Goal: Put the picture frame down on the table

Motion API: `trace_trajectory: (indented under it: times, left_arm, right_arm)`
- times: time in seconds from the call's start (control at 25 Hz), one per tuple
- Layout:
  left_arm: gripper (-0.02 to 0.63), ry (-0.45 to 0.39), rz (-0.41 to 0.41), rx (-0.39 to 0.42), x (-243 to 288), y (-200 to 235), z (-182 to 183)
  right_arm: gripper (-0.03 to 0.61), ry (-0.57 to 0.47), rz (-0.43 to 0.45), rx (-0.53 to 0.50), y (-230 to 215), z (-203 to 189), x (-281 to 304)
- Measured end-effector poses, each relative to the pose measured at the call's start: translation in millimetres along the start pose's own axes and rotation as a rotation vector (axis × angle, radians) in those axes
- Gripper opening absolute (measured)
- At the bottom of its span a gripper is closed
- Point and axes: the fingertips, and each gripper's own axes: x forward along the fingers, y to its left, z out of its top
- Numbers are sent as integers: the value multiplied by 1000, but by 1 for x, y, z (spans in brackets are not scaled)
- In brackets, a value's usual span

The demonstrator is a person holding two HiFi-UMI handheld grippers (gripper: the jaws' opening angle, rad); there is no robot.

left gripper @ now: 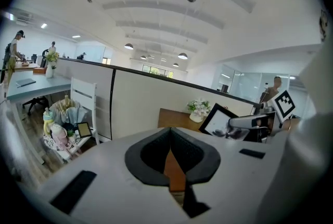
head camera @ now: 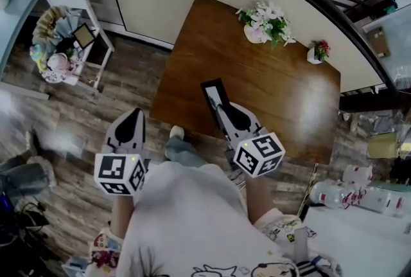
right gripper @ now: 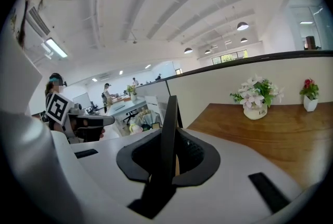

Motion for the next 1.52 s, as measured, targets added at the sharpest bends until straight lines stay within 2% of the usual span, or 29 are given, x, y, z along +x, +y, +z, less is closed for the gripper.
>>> trace_trajectory:
  times: [0.28, 0.64, 1.28, 1.52]
  left_arm:
    - [5, -5, -29, 38, 49, 6, 34]
    - [5, 10, -96, 91, 94, -6, 54]
    - [5, 66, -258, 167, 138, -17, 69]
    - [3, 91, -292, 183, 148, -18, 67]
  right_arm:
    - [52, -23, -27, 21, -31, 25, 26]
    - [51, -53, -69, 46, -58, 41, 35]
    - [51, -101, -220, 135, -71, 48, 26]
    - [51, -103, -258, 155, -74, 46, 25]
